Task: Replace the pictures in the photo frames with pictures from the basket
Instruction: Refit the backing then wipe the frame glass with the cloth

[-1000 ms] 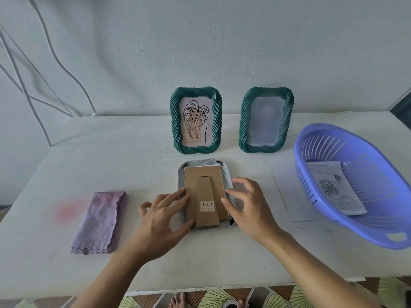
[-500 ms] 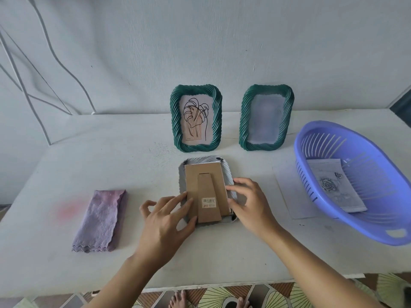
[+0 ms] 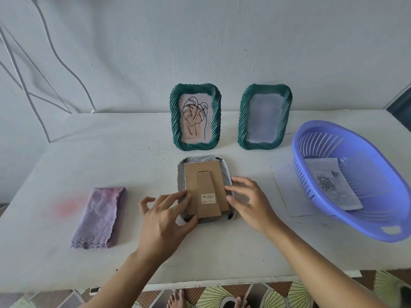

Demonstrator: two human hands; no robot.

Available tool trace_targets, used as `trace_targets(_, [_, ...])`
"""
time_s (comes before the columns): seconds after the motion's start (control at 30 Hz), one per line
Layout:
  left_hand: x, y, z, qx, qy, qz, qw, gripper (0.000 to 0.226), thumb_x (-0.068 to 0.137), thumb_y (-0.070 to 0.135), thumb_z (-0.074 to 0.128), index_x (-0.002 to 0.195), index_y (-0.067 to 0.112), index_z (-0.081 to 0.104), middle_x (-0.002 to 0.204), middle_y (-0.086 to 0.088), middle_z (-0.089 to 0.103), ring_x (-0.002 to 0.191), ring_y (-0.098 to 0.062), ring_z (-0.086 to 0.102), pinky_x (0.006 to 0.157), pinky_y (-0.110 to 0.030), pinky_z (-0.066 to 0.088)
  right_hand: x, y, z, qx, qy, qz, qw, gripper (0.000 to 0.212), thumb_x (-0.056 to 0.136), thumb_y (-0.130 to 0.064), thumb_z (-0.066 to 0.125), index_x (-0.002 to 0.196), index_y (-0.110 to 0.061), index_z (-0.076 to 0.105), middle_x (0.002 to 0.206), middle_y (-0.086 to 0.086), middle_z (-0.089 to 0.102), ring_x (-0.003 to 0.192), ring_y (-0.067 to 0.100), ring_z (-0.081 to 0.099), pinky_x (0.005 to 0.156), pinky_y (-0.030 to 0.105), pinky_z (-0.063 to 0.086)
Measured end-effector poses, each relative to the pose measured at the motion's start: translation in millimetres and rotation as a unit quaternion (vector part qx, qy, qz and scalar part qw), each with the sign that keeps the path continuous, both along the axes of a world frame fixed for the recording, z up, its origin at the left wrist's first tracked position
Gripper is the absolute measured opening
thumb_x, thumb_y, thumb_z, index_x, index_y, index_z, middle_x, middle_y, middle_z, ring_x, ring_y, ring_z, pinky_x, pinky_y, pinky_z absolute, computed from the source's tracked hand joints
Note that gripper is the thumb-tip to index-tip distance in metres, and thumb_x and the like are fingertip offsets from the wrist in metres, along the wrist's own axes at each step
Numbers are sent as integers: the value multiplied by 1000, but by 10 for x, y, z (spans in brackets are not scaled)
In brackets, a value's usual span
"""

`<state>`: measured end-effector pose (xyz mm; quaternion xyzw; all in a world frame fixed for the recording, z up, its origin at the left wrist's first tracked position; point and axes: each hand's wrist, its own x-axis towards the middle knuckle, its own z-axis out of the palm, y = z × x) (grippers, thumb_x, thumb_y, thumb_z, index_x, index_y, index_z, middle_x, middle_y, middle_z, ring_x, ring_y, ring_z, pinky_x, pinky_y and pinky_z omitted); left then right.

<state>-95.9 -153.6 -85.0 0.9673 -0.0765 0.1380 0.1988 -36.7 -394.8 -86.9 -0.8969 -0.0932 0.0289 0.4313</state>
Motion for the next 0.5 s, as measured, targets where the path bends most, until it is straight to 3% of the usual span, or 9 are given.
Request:
trace_targets(0.23, [0,1,-16,-18,9,4,1000,44,78,58,57,110,31,73,126,15,66,107,-11,64,87,-44,31,-16,-5,-18,-14,-12,7,1000,36,84,-29,77,119,-25,71,135,-7,53,131,9,43,112,27,32])
trace_targets(0.5, [33,27,40,2,65,1,998,39,81,60,50,106,40,72,127,22,62,109,-7,59,87,-44,31,-22,16,-41,-10,-34,-12,999,43,78,-23,83,119,-23,71,131,-8,54,126,8,48,109,21,33])
